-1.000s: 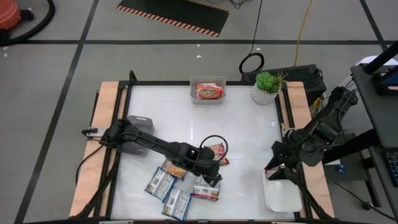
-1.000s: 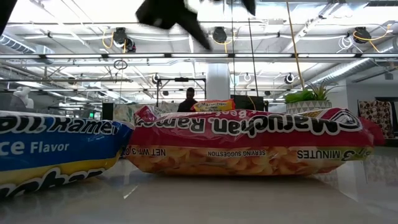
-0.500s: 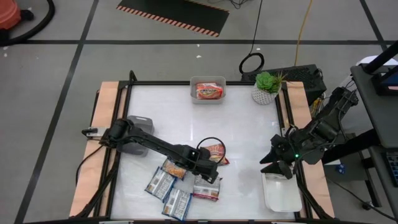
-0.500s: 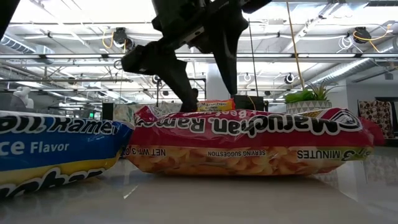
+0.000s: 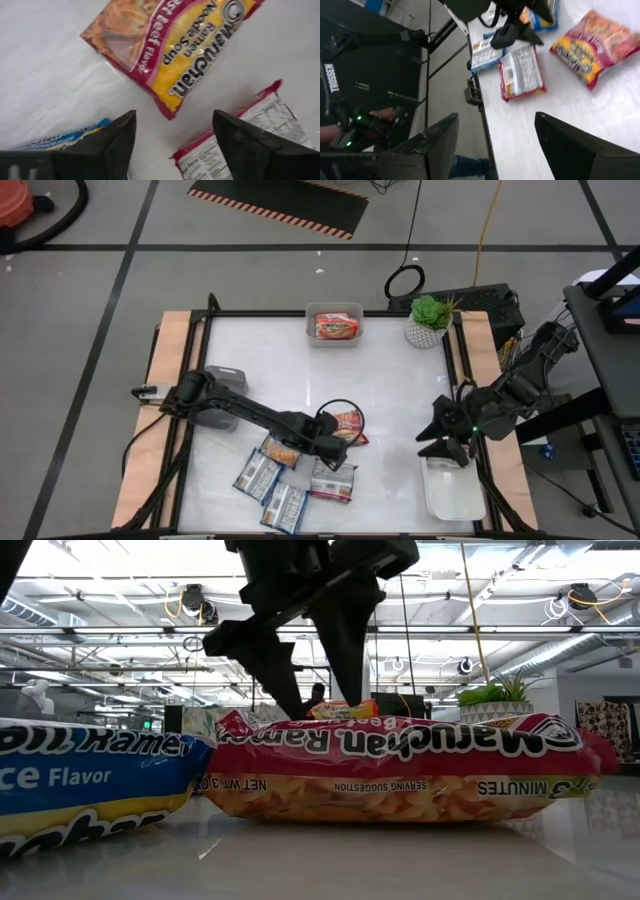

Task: Sort Maruchan noodles
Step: Put the top red noodle pack into the white bin

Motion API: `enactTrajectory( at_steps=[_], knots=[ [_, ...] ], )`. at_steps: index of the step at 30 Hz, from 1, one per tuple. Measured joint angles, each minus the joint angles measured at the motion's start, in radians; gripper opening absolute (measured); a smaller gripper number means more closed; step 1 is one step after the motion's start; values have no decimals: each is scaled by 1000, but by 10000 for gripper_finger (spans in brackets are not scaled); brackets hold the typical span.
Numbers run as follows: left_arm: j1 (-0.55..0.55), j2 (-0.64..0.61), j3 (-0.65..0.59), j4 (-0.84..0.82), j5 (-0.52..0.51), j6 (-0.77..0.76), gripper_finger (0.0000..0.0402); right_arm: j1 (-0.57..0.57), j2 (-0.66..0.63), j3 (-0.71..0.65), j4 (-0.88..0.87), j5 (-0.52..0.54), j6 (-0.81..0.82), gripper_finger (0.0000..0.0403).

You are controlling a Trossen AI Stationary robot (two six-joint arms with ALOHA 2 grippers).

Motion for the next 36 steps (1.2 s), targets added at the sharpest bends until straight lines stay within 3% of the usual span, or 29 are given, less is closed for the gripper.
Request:
enactTrajectory(
  at_steps=[9,18,24,28,36],
  knots=[
    [0,2,-2,6,-62,20,347,-55,0,0,32,-85,-35,254],
    [9,4,-158,160,20,-27,336,-121,0,0,71,-218,-20,254],
    [-5,3,-199,228,-63,-58,333,-131,0,0,113,-239,-27,254],
    [-3,-2,-264,333,-79,-71,333,-151,5,0,113,-238,-33,254],
    [-4,-5,-301,374,-90,-45,332,-175,5,0,173,-238,-15,254]
  ],
)
